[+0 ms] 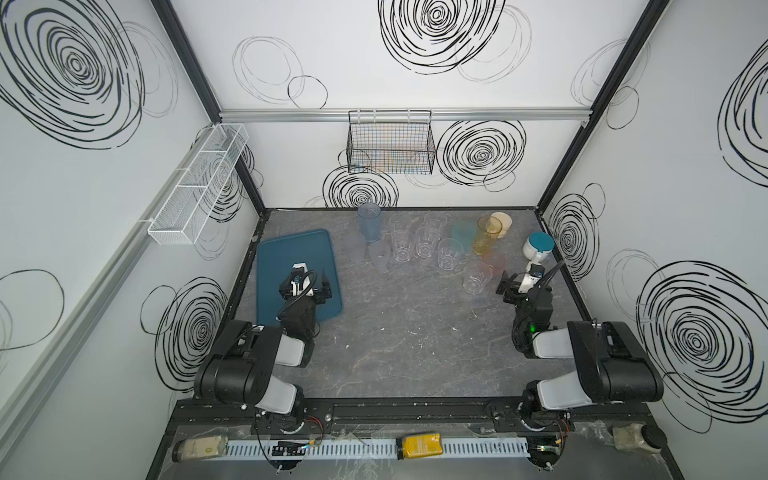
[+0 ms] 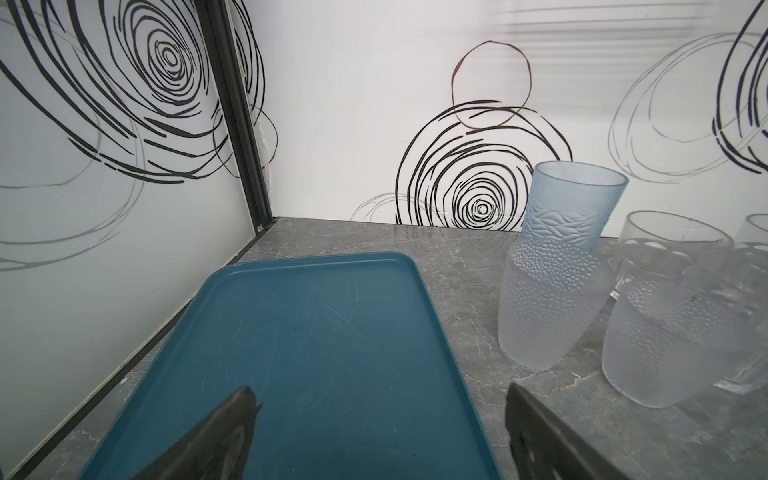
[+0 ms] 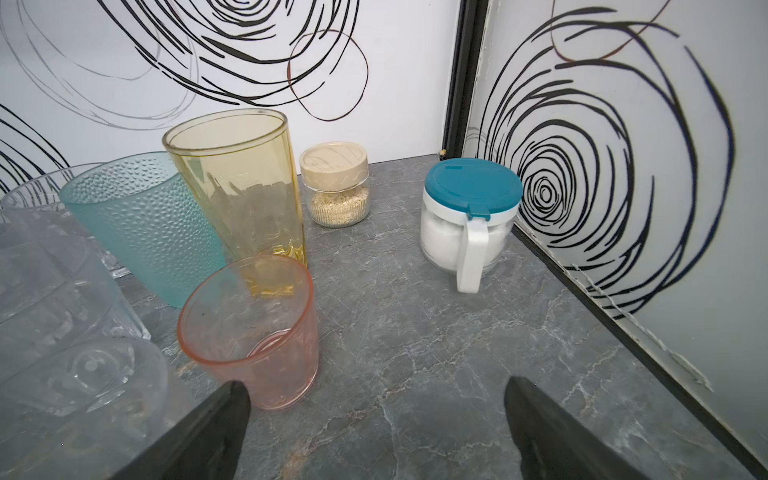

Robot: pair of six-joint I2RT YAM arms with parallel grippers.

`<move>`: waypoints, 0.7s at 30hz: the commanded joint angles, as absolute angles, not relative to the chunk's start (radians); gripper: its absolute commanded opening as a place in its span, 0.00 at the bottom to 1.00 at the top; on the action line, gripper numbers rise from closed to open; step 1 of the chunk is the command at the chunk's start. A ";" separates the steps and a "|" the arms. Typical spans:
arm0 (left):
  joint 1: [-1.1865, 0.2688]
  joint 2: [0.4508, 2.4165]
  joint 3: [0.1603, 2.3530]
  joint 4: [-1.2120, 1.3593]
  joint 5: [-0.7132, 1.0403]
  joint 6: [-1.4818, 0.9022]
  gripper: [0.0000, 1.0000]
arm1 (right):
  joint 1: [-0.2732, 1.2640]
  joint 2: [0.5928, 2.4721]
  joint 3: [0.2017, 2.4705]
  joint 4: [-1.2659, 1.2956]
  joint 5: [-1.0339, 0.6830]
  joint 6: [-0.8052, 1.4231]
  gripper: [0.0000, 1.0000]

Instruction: Place the glasses into the tray

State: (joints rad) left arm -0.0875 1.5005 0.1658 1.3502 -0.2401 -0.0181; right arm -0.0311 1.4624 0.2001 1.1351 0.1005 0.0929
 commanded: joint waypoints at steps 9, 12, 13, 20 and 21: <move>-0.079 1.500 0.171 1.411 -0.206 -0.018 0.96 | -0.025 1.471 0.212 1.177 0.114 0.084 1.00; -0.078 1.500 0.171 1.411 -0.208 -0.018 0.96 | -0.024 1.470 0.212 1.177 0.114 0.084 1.00; -0.078 1.500 0.171 1.411 -0.208 -0.018 0.96 | -0.025 1.471 0.213 1.176 0.114 0.084 1.00; -0.077 1.499 0.171 1.411 -0.205 -0.018 0.96 | -0.025 1.468 0.210 1.177 0.115 0.084 1.00; -0.069 1.499 0.170 1.411 -0.187 -0.023 0.96 | -0.025 1.470 0.210 1.178 0.115 0.084 1.00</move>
